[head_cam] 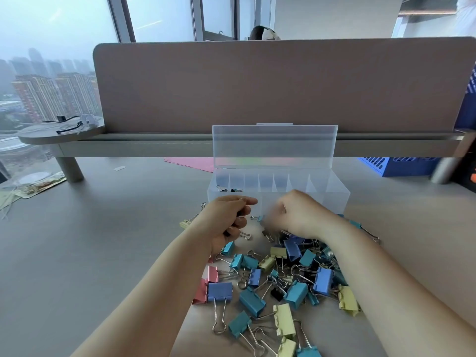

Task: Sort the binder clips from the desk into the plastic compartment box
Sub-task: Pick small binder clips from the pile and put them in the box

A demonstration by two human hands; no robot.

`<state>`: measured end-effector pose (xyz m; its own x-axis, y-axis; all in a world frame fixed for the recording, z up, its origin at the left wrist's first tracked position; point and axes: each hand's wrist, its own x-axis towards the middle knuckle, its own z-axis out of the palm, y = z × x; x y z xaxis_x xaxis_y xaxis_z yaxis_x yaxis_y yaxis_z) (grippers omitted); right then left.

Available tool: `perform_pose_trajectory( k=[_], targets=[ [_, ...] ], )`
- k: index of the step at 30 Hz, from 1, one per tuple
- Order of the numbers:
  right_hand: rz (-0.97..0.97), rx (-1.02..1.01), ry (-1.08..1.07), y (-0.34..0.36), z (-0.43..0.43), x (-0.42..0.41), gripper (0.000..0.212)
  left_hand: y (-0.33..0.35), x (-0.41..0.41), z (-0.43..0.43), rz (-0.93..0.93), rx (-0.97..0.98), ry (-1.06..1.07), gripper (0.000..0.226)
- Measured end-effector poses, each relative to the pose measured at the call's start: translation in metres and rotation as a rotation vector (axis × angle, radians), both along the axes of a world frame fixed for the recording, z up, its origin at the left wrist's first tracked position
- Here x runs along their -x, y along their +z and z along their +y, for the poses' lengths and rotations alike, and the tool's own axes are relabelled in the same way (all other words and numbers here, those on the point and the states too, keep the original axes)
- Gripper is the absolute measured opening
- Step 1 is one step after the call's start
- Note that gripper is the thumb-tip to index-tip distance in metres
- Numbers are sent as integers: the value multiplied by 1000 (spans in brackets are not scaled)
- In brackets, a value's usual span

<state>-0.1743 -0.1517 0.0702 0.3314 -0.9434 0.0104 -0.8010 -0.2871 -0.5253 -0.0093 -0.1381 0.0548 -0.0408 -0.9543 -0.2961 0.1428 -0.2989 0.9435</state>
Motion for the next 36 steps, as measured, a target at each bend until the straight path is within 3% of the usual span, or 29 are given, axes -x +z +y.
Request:
perform_pose_trajectory(
  k=[3, 8, 11, 13, 16, 23, 30, 36],
  targets=[
    [-378, -122, -102, 3, -3, 6, 29, 0, 3, 2, -293, 106, -31, 28],
    [-1086, -632, -155, 2, -14, 18, 23, -8, 9, 5, -881, 367, -157, 19],
    [-1357, -823, -132, 4, -16, 23, 22, -12, 12, 9, -1012, 420, -230, 6],
    [-1419, -842, -111, 5, -16, 24, 19, -11, 12, 10, -1114, 456, -276, 16],
    [-1278, -739, -62, 7, -13, 25, 19, -9, 13, 13, -1255, 511, -334, 29],
    [-415, -270, -62, 9, 1, 16, 19, -9, 11, 13, -1353, 555, -318, 23],
    [-97, -159, 12, 8, 3, 11, 20, -9, 7, 10, -1398, 560, -284, 15],
    [184, -129, 108, 10, 4, 8, 22, -10, 8, 10, -1394, 517, -272, 31]
  ],
)
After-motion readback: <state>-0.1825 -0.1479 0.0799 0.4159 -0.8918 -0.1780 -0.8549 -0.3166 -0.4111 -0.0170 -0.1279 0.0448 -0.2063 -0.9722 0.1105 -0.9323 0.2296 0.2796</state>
